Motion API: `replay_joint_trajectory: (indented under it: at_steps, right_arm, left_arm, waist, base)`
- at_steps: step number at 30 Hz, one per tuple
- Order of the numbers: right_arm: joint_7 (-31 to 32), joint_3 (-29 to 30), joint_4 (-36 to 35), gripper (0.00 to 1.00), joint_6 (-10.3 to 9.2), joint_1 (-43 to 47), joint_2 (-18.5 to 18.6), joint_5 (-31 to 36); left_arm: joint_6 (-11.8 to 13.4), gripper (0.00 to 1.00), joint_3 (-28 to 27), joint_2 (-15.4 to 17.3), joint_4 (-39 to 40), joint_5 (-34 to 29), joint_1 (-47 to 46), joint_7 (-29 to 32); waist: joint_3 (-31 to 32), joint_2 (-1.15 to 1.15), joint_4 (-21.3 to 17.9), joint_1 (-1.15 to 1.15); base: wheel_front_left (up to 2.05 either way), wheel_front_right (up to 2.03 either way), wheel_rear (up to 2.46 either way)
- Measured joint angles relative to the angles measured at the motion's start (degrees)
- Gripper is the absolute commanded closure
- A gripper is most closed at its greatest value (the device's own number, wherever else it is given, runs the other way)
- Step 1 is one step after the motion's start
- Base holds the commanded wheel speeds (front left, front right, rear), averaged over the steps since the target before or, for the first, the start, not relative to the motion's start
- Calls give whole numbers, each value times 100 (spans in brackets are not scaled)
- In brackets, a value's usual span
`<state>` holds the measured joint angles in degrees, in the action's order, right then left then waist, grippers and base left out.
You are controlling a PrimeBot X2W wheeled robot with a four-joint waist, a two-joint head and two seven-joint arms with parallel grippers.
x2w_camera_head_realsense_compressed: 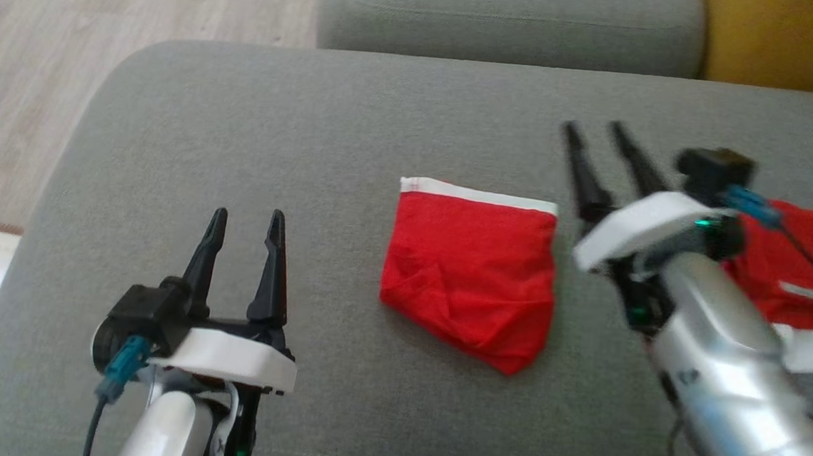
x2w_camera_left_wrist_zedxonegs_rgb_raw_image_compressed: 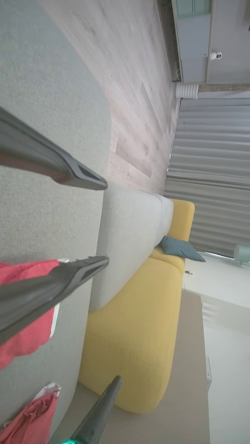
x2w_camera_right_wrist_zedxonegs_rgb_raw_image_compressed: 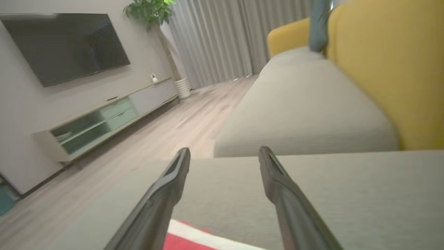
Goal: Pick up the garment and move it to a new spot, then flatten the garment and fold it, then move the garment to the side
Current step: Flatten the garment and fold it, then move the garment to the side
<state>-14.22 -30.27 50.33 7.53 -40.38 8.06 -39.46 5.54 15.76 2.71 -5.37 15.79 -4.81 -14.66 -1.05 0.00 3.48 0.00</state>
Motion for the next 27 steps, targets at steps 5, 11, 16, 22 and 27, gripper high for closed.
replay_joint_trajectory:
  at_steps: [5,11,16,22,27]
  right_arm:
    - [-15,1288,-892,0,0,930,37,1516]
    - [-15,2486,-2064,0,0,2372,-377,3000]
    - [122,2909,-2784,0,0,3025,-461,3279]
    - [289,2897,-3206,0,0,3524,-520,2949]
    - [417,2903,-3416,0,0,3541,-524,2928]
  left_arm:
    - [0,0,-16,-1,90,0,2,0]
    - [-5,0,-25,0,124,0,52,0]
    - [-53,0,4,0,70,1,258,0]
    - [-51,0,15,1,55,1,329,0]
    - [-53,0,24,1,54,10,326,0]
  waist:
    - [43,0,-170,0]
    - [87,0,-324,0]
    - [122,0,-386,0]
    - [119,0,-425,0]
    - [92,0,-369,0]
  base:
    - [0,0,0]
    - [0,0,0]
    - [0,0,0]
    - [0,0,0]
    - [0,0,0]
